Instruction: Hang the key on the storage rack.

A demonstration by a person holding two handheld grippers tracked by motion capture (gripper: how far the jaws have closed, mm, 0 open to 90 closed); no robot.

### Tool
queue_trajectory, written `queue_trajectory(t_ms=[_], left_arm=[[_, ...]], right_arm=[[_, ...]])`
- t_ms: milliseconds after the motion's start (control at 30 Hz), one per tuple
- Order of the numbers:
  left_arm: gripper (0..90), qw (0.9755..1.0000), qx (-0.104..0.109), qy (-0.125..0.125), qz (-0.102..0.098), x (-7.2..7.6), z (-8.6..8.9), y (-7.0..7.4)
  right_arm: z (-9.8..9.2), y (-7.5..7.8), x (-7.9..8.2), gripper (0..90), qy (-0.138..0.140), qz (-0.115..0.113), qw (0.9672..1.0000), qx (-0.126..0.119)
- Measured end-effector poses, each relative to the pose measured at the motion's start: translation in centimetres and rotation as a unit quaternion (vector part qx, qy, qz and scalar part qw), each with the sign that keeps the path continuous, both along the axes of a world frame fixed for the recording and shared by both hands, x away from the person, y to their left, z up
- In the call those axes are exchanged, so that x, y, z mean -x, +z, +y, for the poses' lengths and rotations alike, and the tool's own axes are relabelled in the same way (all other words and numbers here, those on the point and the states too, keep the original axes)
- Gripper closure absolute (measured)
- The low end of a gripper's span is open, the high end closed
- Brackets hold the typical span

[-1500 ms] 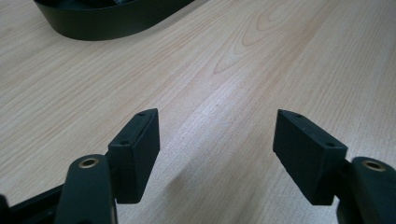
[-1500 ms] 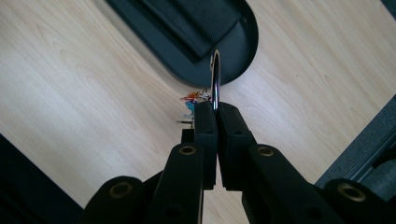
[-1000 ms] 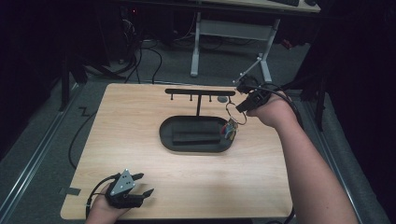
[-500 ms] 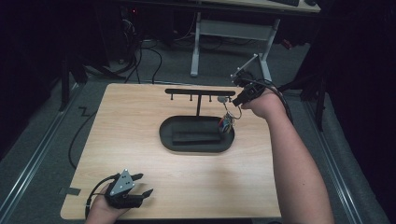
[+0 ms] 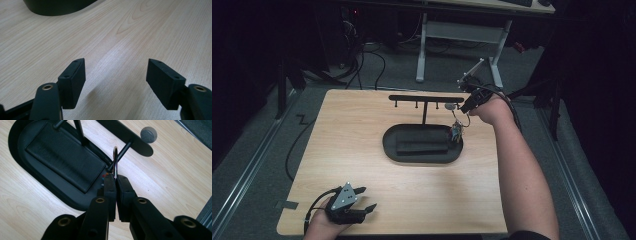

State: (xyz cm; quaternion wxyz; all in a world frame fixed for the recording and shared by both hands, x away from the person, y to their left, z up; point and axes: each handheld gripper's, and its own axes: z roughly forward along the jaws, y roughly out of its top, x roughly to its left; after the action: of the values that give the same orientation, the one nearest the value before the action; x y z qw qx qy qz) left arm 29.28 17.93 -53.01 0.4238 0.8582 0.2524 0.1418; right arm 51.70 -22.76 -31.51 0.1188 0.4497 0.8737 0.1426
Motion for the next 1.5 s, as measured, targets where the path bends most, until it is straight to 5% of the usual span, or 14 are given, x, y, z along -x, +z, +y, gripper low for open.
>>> queue_trajectory(t_ms=[667,1133,1500], left_arm=[[32.4,1.0,0.002,0.003,0.001,0.0,0.1,-0.1],[32.3,1.0,-0.003,0.001,0.001,0.0,0.0,-0.1],[32.2,1.0,-0.005,0.005,-0.001,0.1,0.0,0.1]], right_arm=[[0.6,-0.6,-0.8,84.5,-0.008,-0.028,0.9994,0.021],[-0.5,-0.2,1.2,55.6,-0.038,-0.063,0.9973,0.001],[-1.3,-1.1,4.7,37.2,-0.026,-0.093,0.9951,-0.019]])
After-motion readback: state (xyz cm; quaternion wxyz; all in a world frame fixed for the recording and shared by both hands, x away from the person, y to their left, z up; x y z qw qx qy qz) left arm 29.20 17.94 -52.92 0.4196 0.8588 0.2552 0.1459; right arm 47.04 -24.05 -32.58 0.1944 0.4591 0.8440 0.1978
